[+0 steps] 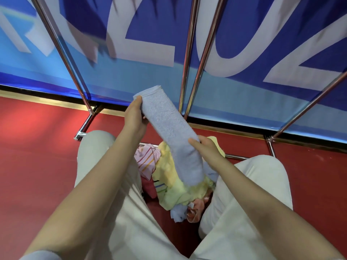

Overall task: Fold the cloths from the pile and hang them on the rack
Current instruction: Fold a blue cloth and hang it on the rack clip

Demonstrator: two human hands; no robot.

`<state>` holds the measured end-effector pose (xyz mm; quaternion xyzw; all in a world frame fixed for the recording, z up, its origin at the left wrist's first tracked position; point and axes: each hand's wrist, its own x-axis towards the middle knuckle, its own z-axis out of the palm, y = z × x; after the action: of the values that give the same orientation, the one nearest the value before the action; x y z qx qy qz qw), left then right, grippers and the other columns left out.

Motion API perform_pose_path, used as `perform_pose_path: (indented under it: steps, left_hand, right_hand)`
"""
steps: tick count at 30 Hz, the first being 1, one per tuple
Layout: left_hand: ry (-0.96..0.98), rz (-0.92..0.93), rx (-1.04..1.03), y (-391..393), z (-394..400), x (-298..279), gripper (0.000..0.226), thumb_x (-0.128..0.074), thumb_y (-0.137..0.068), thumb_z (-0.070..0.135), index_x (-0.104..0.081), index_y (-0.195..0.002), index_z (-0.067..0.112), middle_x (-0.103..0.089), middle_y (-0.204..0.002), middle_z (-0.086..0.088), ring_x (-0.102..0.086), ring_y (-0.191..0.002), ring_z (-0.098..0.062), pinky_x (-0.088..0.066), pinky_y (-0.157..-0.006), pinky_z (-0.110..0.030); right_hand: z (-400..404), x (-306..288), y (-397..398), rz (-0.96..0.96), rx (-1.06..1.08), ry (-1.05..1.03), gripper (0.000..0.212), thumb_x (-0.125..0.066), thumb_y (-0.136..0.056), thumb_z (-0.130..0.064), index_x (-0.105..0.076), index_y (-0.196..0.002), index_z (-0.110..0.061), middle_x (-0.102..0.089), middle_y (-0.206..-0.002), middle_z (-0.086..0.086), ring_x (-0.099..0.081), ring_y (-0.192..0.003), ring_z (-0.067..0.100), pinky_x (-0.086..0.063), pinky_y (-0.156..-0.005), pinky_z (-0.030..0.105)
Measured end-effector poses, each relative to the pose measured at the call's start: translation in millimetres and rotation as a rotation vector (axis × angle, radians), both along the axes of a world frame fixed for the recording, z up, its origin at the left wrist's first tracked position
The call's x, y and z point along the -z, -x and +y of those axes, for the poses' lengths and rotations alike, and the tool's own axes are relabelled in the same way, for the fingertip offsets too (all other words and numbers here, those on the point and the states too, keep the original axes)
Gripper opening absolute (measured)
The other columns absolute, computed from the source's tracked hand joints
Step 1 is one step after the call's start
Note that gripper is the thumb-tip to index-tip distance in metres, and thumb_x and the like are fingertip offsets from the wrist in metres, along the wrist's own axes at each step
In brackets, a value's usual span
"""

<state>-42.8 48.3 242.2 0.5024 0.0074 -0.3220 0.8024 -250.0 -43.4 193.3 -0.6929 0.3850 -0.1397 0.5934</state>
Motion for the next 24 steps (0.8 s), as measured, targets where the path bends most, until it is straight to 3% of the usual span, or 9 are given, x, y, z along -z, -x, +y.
perform_pose_path:
  steps: [3, 5, 7, 11, 16, 18, 21, 24]
  left_hand:
    - [-0.025, -0.096, -0.016, -19, -8, -29, 0.012, -0.051, -0.097, 0.023, -0.057, -0.090, 0.017, -0.056, -0.085, -0.001, -0.052, -0.076, -0.014, -0.042, -0.065, -0.026]
    - [-0.062, -0.172, -0.037, -36, -10, -49, 0.011, -0.050, -0.097, 0.020, -0.056, -0.089, 0.017, -0.053, -0.080, 0.002, -0.049, -0.074, -0.011, -0.043, -0.061, -0.023]
    - [-0.081, -0.220, -0.070, -54, -10, -69, 0.009, -0.048, -0.097, 0.016, -0.057, -0.097, 0.015, -0.056, -0.083, 0.003, -0.053, -0.077, -0.009, -0.048, -0.062, -0.021]
    - [-0.103, -0.311, -0.101, -93, -9, -98, 0.016, -0.045, -0.097, 0.009, -0.057, -0.107, 0.012, -0.061, -0.092, 0.001, -0.058, -0.088, -0.013, -0.050, -0.061, -0.020]
    - [-0.239, -0.451, -0.125, -133, -5, -134, 0.032, -0.045, -0.095, 0.000, -0.053, -0.126, 0.007, -0.050, -0.118, -0.008, -0.054, -0.102, -0.024, -0.053, -0.073, -0.028]
    - [-0.285, -0.497, -0.117, -147, -3, -146, 0.033, -0.044, -0.095, -0.002, -0.054, -0.125, 0.008, -0.049, -0.121, -0.008, -0.053, -0.104, -0.024, -0.052, -0.070, -0.025]
    - [-0.325, -0.530, -0.091, -170, -3, -164, 0.032, -0.043, -0.094, -0.003, -0.057, -0.120, 0.008, -0.053, -0.116, -0.009, -0.055, -0.101, -0.024, -0.051, -0.066, -0.022]
    - [-0.362, -0.508, -0.018, -195, -5, -181, 0.029, -0.041, -0.090, -0.006, -0.062, -0.099, 0.012, -0.058, -0.102, -0.011, -0.057, -0.088, -0.024, -0.051, -0.066, -0.024]
  right_hand:
    - [-18, -30, -29, 0.006, 0.017, 0.054, 0.018, -0.053, -0.097, -0.018, -0.061, -0.112, -0.011, -0.062, -0.109, 0.004, -0.055, -0.098, 0.015, -0.044, -0.083, 0.026]
    - [-28, -60, -50, -0.005, 0.031, 0.091, 0.010, -0.050, -0.096, -0.011, -0.060, -0.096, -0.014, -0.060, -0.094, 0.000, -0.053, -0.086, 0.013, -0.042, -0.066, 0.013]
    - [-41, -89, -72, -0.001, 0.032, 0.186, 0.017, -0.050, -0.092, -0.012, -0.055, -0.076, -0.014, -0.053, -0.078, -0.002, -0.047, -0.076, 0.014, -0.037, -0.059, 0.017]
    - [-58, -149, -109, 0.022, -0.117, 0.410, 0.032, -0.056, -0.092, -0.029, -0.062, -0.085, 0.001, -0.057, -0.080, 0.004, -0.050, -0.074, 0.015, -0.039, -0.063, 0.028]
    - [-74, -224, -155, 0.050, -0.261, 0.698, 0.026, -0.053, -0.095, -0.031, -0.053, -0.073, -0.017, -0.055, -0.074, -0.004, -0.050, -0.072, 0.014, -0.037, -0.067, 0.032]
    - [-76, -255, -175, 0.052, -0.289, 0.765, 0.025, -0.050, -0.094, -0.031, -0.056, -0.074, -0.016, -0.059, -0.078, -0.002, -0.053, -0.075, 0.016, -0.040, -0.069, 0.034]
    - [-75, -298, -209, 0.044, -0.331, 0.798, 0.028, -0.052, -0.092, -0.026, -0.053, -0.067, -0.015, -0.055, -0.071, -0.002, -0.048, -0.066, 0.013, -0.037, -0.061, 0.030]
    - [-74, -337, -248, 0.036, -0.364, 0.783, 0.026, -0.055, -0.089, -0.023, -0.061, -0.072, -0.004, -0.056, -0.072, 0.003, -0.049, -0.066, 0.015, -0.037, -0.059, 0.028]
